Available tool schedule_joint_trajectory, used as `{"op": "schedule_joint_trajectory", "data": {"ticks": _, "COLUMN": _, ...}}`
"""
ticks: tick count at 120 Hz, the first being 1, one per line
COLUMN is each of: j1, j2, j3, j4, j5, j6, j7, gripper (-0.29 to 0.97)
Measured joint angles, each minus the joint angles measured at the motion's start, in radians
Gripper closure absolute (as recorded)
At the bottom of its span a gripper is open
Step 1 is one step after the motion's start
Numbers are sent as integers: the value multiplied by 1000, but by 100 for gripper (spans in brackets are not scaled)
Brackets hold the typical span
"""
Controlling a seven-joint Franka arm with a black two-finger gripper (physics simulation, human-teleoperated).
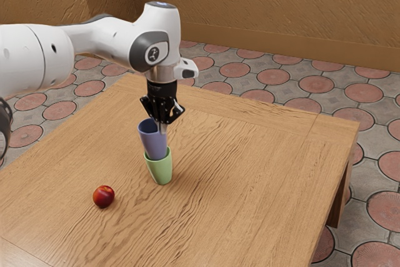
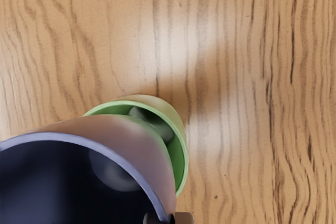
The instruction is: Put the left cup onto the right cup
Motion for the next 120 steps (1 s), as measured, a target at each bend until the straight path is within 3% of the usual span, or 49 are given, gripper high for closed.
{"op": "schedule_joint_trajectory", "data": {"ticks": 16, "j1": -2, "j2": -1, "j3": 0, "j4": 0, "j5": -1, "j6": -1, "j7": -1, "gripper": 75}}
{"op": "schedule_joint_trajectory", "data": {"ticks": 44, "j1": -4, "j2": -6, "j3": 0, "j4": 2, "j5": -6, "j6": -22, "j7": -10, "gripper": 39}}
{"op": "schedule_joint_trajectory", "data": {"ticks": 63, "j1": -6, "j2": -12, "j3": -3, "j4": 33, "j5": -6, "j6": -56, "j7": -19, "gripper": 23}}
{"op": "schedule_joint_trajectory", "data": {"ticks": 91, "j1": -11, "j2": -50, "j3": -12, "j4": 38, "j5": 5, "j6": -90, "j7": -31, "gripper": 9}}
{"op": "schedule_joint_trajectory", "data": {"ticks": 120, "j1": 3, "j2": -108, "j3": -37, "j4": 31, "j5": 9, "j6": -108, "j7": -38, "gripper": 3}}
